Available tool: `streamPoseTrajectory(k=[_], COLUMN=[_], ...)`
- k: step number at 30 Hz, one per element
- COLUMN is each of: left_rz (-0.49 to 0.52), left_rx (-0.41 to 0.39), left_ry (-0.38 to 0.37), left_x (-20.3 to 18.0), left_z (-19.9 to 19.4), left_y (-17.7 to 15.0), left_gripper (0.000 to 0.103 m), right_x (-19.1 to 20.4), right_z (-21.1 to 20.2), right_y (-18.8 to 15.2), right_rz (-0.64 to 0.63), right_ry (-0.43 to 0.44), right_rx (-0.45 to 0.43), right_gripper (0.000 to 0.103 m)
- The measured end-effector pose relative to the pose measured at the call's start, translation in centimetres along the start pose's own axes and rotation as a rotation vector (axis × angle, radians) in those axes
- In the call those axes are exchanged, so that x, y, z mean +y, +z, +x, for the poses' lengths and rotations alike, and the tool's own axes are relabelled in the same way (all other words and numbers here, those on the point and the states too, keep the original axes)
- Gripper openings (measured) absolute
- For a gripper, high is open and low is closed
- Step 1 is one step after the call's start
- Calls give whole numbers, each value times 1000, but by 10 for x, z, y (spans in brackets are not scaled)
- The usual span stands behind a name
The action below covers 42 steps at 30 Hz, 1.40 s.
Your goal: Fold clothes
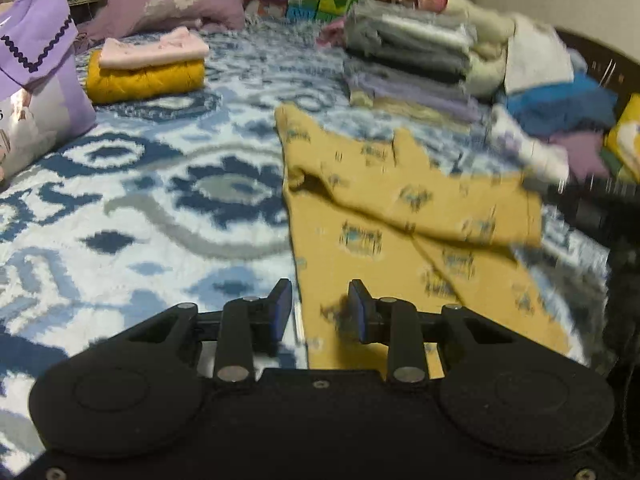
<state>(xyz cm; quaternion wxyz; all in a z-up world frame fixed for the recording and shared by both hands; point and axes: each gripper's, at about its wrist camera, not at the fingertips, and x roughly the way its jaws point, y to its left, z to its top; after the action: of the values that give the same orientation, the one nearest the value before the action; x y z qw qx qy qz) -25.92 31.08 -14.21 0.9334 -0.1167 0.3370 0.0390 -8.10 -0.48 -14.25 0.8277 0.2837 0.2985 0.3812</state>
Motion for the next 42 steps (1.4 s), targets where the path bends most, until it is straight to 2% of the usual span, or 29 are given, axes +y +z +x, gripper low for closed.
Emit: streamPoseTrajectory(k=[1,2,4,8,16,17,18,19,20,23,25,27,29,32,39,42], left_rz=[10,24,46,72,176,181,177,169,147,63,18,-1,5,74,251,320], left_rx=[11,10,-1,-19,18,23,21,17,4,-45,-72,-77,-71,-39,82,68], left_ry=[6,18,25,34,10,-7,-38,-67,-96,-119,-94,-57,-55,-87,-245,-214], left_x=[-2,-6,-16,-39,-78,-78,-77,-75,-71,-48,-30,-15,-12,-26,-70,-86], left_z=[1,2,2,6,24,26,24,21,15,-5,-18,-25,-29,-29,-11,-18], left_y=[-2,-3,-3,2,3,3,4,5,8,16,19,18,15,6,-16,-20], left_gripper=[27,15,4,2,2,8,13,26,28,28,28,28,27,23,23,27], right_x=[0,1,1,-3,-33,-37,-41,-44,-48,-55,-56,-55,-53,-52,-53,-57], right_z=[1,2,3,7,-3,-4,-3,-2,-1,10,14,14,13,10,-5,-10], right_y=[3,7,16,36,69,70,71,71,71,68,65,63,63,64,73,76], right_rz=[-7,-11,-14,-10,63,79,92,105,117,123,116,116,104,102,119,136], right_ry=[7,16,34,55,63,63,63,61,59,28,14,18,22,40,51,56], right_rx=[-4,-11,-28,-72,-160,-164,-159,-152,-145,-110,-98,-94,-95,-107,-165,-184], right_gripper=[7,7,7,7,7,7,7,7,7,7,7,7,7,7,7,7])
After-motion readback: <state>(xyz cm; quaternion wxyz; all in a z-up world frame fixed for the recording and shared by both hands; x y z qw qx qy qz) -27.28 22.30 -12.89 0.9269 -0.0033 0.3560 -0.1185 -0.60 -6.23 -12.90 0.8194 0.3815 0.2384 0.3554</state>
